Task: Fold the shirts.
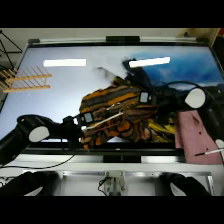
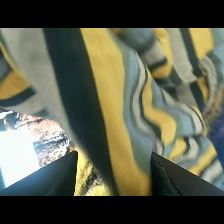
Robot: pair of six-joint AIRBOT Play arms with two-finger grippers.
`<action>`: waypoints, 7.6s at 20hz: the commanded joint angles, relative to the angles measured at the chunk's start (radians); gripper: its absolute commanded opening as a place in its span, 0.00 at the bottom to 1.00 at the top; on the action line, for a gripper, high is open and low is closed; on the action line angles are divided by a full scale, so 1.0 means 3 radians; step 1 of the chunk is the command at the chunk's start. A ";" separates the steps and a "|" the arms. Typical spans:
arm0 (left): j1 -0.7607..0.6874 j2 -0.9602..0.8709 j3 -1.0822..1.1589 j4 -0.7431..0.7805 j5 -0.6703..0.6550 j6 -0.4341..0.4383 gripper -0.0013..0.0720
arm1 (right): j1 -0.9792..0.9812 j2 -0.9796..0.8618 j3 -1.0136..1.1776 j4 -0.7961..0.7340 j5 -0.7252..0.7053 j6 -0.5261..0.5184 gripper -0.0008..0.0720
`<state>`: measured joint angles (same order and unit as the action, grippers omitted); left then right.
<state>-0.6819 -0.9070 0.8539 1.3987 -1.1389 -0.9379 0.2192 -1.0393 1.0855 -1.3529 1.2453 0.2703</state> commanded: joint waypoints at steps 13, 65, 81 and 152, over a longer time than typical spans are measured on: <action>0.0121 0.0010 0.0081 0.0907 0.0454 0.0028 0.89 | -0.0031 -0.0093 0.0004 0.0317 0.0092 0.0182 0.09; 0.1947 -0.1881 0.1064 -0.3259 0.0983 -0.0707 0.08 | -0.0247 0.0409 0.0004 0.0763 0.0615 0.1297 0.08; 0.2040 -0.1312 0.1392 -0.3259 0.0900 -0.0563 0.09 | -0.0247 0.0409 0.0004 0.0552 0.0773 0.1357 0.08; 0.0198 -0.1193 0.2767 -0.0472 0.2714 -0.1773 0.15 | -0.0247 0.0323 0.0898 0.2686 -0.1005 0.1250 0.08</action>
<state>-0.6228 -1.2675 1.6844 1.2594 -0.3180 -1.4277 0.1459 -0.9432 1.3533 -0.5846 0.9901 0.6678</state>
